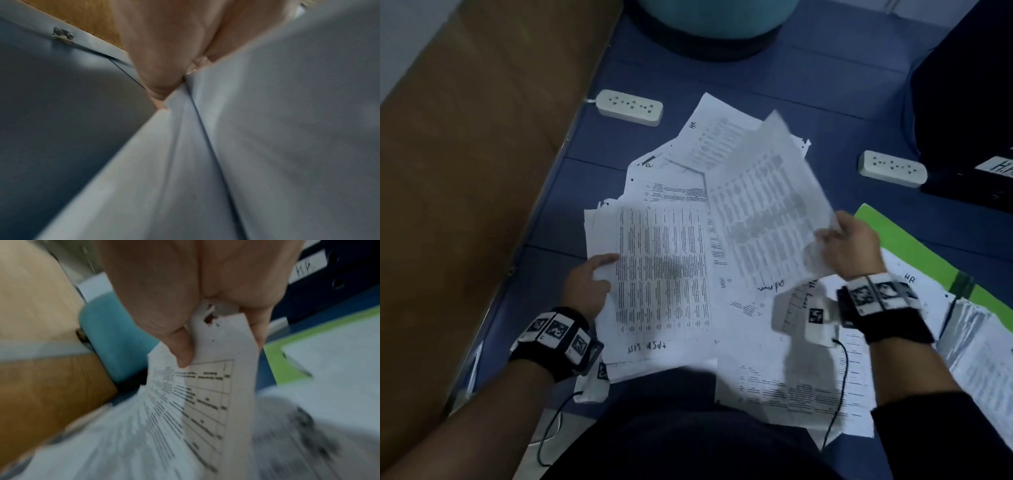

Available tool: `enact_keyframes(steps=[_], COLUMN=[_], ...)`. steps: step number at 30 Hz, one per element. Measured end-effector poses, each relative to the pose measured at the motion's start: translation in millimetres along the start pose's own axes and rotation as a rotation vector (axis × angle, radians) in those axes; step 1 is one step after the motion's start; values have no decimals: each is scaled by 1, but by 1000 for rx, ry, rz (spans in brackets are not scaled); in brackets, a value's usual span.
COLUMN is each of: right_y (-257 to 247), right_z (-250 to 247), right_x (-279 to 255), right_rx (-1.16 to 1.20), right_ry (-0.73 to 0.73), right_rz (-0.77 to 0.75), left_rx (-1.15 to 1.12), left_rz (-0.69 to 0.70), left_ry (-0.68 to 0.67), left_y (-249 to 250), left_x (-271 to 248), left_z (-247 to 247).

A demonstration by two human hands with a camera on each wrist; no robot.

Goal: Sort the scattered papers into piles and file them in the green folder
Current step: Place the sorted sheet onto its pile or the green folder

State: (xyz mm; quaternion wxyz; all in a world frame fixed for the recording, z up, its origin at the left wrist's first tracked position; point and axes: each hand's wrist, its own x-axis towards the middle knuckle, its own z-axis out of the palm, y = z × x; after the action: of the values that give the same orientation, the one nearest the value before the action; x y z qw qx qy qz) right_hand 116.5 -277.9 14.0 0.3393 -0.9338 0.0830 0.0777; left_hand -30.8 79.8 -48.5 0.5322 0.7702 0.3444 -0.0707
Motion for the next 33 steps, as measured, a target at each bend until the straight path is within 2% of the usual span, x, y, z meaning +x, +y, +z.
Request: enact_keyframes(steps=[3, 5, 8, 10, 13, 15, 17, 19, 22, 26, 29, 30, 33], right_y=[-18, -24, -32, -37, -42, -45, -50, -55, -56, -55, -49, -45, -40], right_z=[-40, -45, -11, 27, 77, 94, 96, 92, 96, 109, 110, 112, 114], right_x=[-23, -30, -41, -53, -72, -69, -46, -8, 55, 114, 131, 130, 111], right_rx=[227, 302, 391, 397, 325, 142, 62, 16, -244, -558, -594, -593, -654], right_ry=[44, 6, -101, -226, -456, -540, -455, -290, -121, -165, -296, -286, -144], right_rz=[-25, -35, 15, 61, 137, 94, 29, 31, -19, -35, 51, 39, -127], left_rx=[-38, -65, -196, -259, -146, -83, -56, -45, -19, -10, -36, -38, -43], left_rz=[-17, -19, -38, -73, -61, -30, -45, -72, -89, -102, -95, -97, -102], left_ry=[0, 7, 9, -11, -27, 13, 51, 64, 67, 50, 45, 42, 29], left_y=[3, 8, 16, 24, 27, 25, 20, 16, 14, 8, 4, 4, 5], left_x=[3, 3, 2, 1, 4, 7, 12, 15, 17, 22, 27, 28, 31], left_z=[1, 3, 10, 13, 17, 16, 13, 8, 2, 0, -1, -2, 0])
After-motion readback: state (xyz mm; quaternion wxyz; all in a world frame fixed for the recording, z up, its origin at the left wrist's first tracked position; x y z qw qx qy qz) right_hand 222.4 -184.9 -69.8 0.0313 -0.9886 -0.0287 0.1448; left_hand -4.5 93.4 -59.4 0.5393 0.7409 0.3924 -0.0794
